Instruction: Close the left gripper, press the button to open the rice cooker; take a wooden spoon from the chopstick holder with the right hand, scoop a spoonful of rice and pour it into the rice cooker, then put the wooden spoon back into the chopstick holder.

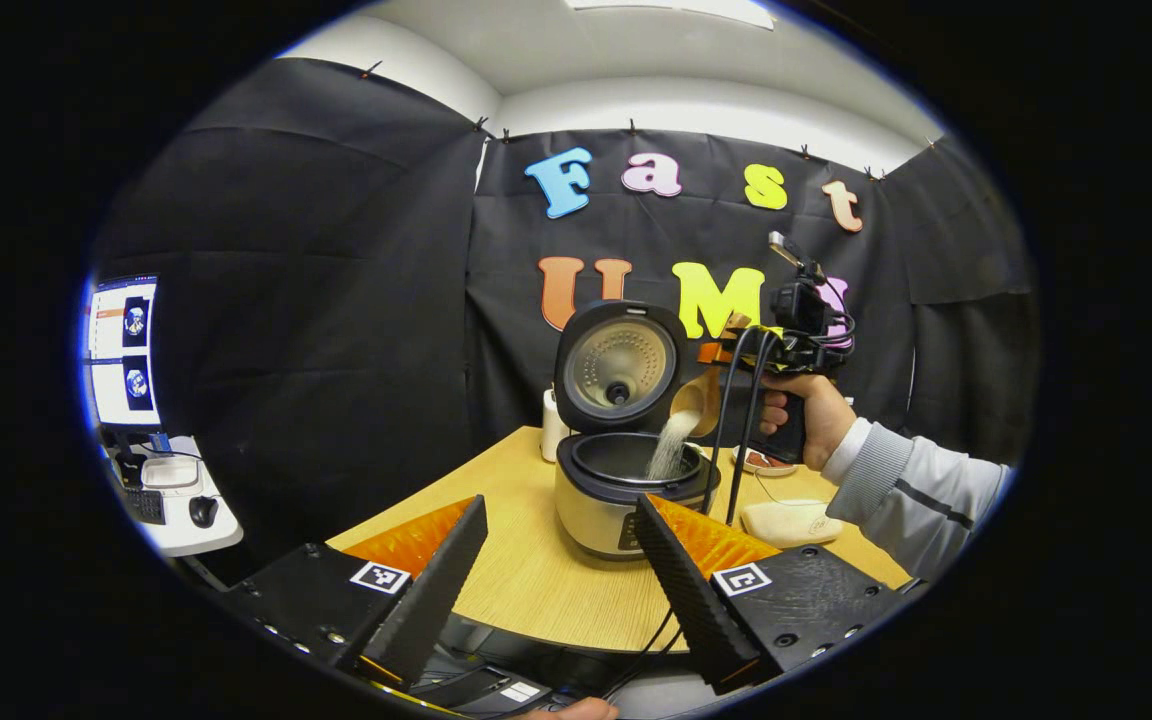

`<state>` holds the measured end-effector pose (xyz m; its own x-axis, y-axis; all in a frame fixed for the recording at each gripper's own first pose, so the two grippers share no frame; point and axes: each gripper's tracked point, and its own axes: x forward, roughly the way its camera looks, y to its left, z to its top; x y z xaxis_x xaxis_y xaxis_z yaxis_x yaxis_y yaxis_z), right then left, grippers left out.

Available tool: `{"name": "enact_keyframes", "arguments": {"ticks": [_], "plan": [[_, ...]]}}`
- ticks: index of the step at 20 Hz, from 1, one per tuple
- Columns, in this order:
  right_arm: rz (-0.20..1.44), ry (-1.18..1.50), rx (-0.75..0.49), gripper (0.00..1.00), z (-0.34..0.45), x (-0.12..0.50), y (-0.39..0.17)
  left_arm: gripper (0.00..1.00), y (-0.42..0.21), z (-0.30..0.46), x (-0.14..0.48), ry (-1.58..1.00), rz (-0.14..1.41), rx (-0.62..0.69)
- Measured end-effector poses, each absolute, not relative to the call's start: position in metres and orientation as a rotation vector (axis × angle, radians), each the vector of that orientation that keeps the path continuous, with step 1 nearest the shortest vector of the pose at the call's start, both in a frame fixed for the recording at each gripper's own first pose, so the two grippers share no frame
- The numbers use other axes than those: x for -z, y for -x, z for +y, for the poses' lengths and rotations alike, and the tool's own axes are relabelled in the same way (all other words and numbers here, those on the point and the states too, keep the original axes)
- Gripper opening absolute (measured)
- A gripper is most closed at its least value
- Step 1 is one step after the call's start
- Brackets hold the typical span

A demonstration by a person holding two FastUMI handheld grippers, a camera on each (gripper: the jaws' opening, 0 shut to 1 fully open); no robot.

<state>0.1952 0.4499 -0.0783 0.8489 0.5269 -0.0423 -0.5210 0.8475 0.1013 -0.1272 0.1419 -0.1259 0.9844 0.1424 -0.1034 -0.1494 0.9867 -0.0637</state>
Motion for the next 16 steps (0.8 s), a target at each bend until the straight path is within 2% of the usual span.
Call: {"name": "enact_keyframes", "arguments": {"ticks": [12,16], "plan": [[-0.132,0.458,-0.552,0.11,0.491,0.091,-0.163,0.95,0.128,0.140,0.134,0.075,0.107,-0.147],[-0.140,0.465,-0.548,0.11,0.489,0.094,-0.156,0.95,0.126,0.134,0.135,0.070,0.113,-0.139]]}}
